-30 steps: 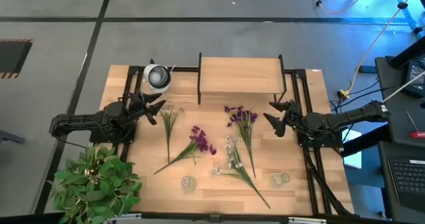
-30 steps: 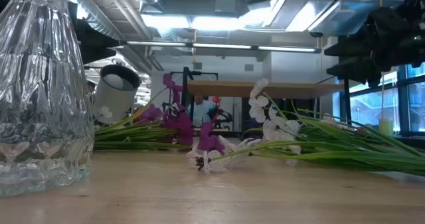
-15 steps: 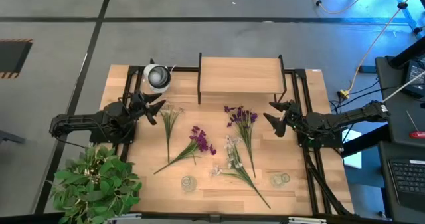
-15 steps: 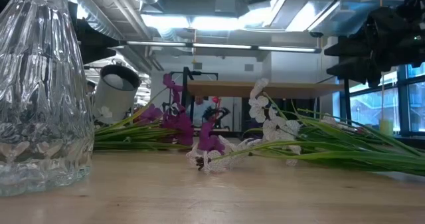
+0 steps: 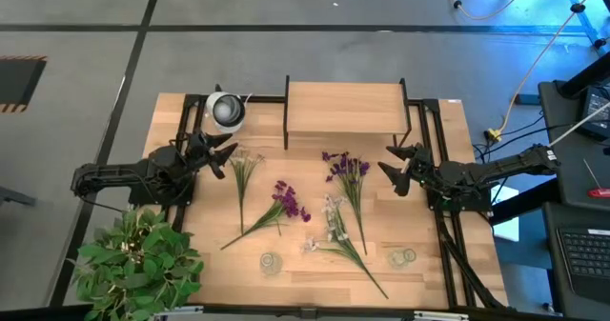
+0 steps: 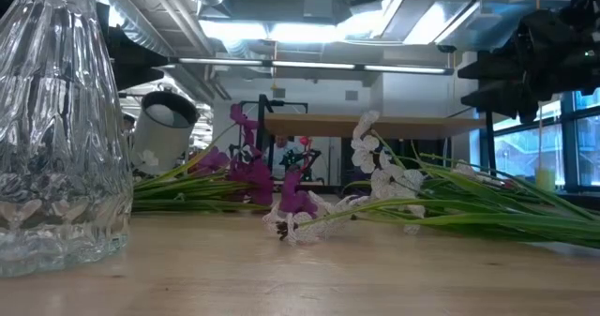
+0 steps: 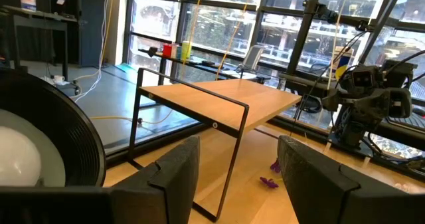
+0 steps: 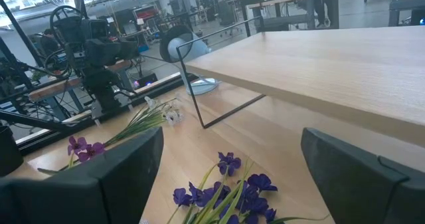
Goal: Pick and place flowers into a vace then onto a shelf
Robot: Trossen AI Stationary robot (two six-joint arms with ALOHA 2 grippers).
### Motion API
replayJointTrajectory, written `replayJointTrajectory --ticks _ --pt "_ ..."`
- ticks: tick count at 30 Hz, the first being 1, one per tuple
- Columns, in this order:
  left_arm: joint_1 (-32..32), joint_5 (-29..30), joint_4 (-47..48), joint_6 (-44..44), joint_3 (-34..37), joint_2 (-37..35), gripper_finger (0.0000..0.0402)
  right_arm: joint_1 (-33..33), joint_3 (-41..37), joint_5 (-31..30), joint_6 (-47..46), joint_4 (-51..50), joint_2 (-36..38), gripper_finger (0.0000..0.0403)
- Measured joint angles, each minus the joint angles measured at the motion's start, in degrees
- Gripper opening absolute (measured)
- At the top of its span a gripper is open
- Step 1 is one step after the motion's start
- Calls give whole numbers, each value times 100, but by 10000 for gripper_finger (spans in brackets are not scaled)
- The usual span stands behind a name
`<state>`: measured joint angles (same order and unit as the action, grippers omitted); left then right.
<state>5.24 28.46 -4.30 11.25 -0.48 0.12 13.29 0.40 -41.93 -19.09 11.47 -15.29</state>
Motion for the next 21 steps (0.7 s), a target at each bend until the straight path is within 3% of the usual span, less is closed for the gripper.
replayJointTrajectory --ticks 21 --pt "-1 -1 -2 0 1 2 196 -1 0 -2 -12 325 0 358"
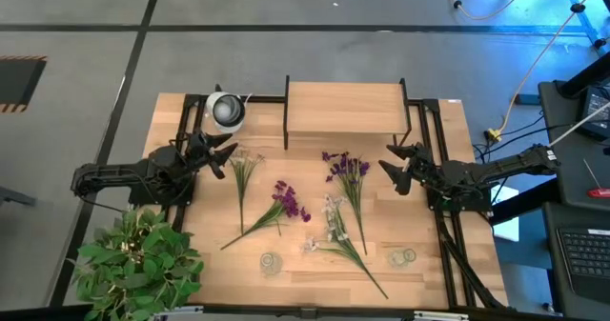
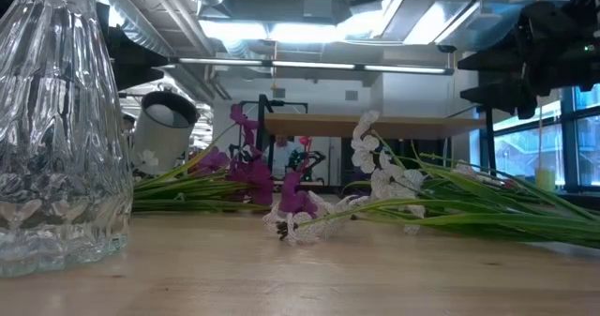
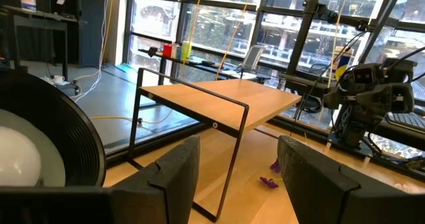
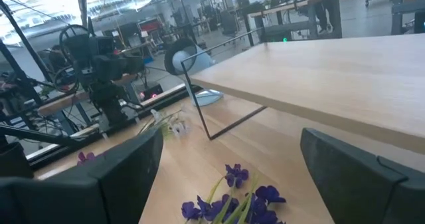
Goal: Pick and place flowers into a vace then onto a shelf
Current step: Put the left purple flowers into the right transparent vase
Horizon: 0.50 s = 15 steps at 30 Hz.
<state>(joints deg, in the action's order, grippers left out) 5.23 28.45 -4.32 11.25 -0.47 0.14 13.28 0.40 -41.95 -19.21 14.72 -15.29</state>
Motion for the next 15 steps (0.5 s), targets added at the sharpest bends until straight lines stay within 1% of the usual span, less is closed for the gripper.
replayJointTrajectory --ticks 6,11,15 --pt "2 0 0 0 -2 0 196 1 0 -15 -253 99 0 358" --pt "0 2 1 0 -1 -1 196 0 0 -216 144 97 -2 358" --pt "2 0 0 0 0 -2 196 -1 0 -212 -205 312 0 358"
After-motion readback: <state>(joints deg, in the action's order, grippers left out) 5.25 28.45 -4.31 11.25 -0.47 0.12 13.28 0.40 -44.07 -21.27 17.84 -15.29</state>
